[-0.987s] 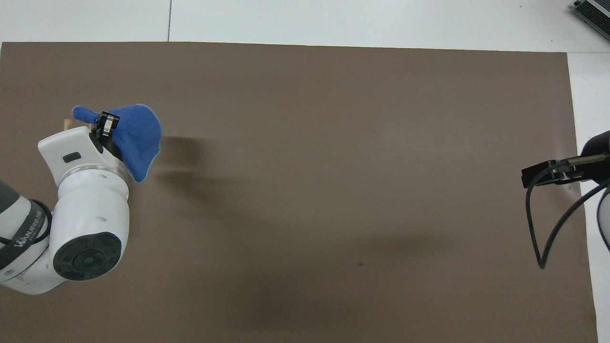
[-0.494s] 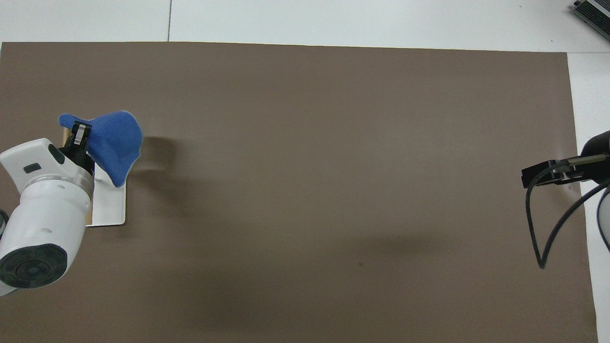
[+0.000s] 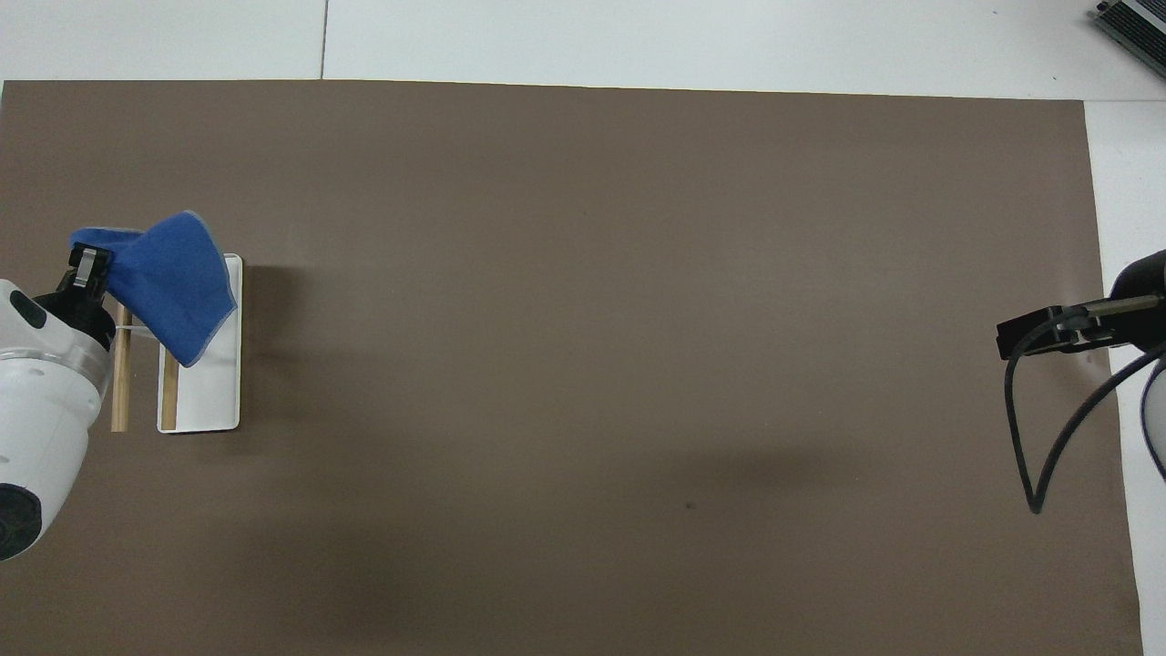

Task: Right arm passes towel to left arm to hang
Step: 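Carry the towel with the left gripper over the white rack, then lower the towel with the left gripper onto the rack's rod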

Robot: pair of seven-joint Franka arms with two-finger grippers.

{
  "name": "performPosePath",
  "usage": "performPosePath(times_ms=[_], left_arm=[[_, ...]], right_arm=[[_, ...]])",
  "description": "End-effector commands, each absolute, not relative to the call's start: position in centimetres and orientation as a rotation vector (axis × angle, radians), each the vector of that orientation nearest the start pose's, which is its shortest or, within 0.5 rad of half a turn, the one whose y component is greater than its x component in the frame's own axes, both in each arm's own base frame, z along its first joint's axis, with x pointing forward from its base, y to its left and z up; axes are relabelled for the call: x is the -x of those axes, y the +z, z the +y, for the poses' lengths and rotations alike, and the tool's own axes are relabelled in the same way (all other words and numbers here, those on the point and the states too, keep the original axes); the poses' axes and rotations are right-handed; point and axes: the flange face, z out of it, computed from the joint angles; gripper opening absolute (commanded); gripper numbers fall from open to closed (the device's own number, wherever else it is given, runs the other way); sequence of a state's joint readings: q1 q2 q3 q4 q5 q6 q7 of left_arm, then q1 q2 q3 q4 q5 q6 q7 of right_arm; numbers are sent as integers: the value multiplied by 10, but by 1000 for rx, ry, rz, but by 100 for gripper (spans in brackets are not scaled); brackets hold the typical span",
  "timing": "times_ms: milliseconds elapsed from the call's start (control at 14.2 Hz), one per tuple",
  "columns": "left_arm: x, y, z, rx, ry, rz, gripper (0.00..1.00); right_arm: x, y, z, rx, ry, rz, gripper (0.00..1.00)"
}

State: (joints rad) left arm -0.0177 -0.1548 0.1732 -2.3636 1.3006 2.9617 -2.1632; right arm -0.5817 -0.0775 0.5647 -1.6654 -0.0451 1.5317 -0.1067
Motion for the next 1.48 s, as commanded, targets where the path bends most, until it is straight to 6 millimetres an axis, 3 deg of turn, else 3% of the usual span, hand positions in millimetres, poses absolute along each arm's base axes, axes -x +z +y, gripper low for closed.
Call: performPosePath(times_ms=[0, 282, 917, 1411], left_arm=[[-496, 441, 29, 2527, -1420, -1637, 0], [-499, 457, 46, 2454, -1470, -1738, 0], [-497, 459, 62, 2163, -1473, -2057, 0], [-494, 453, 67, 1986, -1459, -2205, 0]], right_arm=[[-524, 614, -2, 3208, 99, -127, 100], [-524, 614, -3, 3209, 99, -127, 100], [-524, 614, -2, 3208, 99, -127, 100], [-524, 614, -3, 3209, 99, -127, 100]])
